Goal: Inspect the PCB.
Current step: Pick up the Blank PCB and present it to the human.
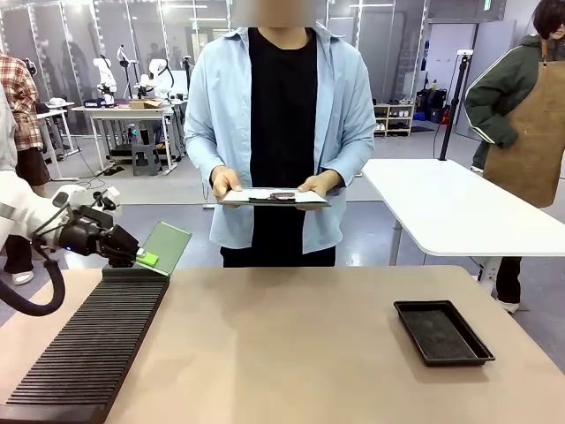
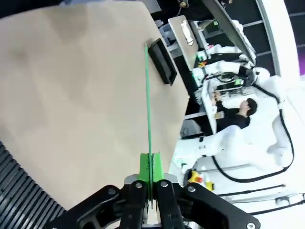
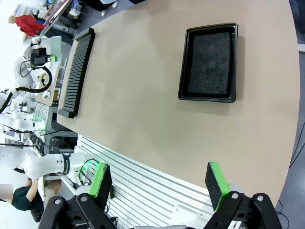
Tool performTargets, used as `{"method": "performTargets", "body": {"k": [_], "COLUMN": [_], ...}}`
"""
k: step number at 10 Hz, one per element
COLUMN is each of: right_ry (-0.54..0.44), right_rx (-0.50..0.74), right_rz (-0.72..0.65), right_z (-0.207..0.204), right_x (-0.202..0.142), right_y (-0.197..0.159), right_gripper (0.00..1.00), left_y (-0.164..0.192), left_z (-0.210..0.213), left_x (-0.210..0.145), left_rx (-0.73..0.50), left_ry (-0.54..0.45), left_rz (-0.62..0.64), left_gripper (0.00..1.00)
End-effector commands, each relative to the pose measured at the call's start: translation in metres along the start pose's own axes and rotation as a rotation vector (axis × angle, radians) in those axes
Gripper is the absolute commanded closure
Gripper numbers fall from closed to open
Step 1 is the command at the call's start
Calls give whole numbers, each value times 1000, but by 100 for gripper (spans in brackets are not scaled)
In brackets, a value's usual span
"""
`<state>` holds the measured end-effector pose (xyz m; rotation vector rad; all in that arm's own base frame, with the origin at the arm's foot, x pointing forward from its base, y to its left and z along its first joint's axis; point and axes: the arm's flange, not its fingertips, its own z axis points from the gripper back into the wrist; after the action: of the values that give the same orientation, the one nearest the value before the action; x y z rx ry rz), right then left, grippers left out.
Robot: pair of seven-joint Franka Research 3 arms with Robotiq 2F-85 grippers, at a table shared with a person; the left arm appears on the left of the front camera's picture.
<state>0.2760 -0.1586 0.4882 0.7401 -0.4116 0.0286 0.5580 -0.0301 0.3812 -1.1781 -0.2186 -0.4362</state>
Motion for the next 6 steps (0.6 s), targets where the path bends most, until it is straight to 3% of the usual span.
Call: {"method": "performTargets", "body": {"k": [1,5,6], "right_ry": [2,2,2], "right_rx": [5,5,5], "right_rz": [16,16,16], "right_z": [2,2,2], "right_x": [0,0,0], "right_y": [-1,-1,-1], "right_gripper": [0,0,0], "left_y": [1,17,11], "left_z": [-1,-4,-10], "left_x": [15,15,5], "left_rx": [-90,-149,-102], "left_ry": [3,46,31], "left_rz": [95,95,69], "left_gripper": [100,100,100]}}
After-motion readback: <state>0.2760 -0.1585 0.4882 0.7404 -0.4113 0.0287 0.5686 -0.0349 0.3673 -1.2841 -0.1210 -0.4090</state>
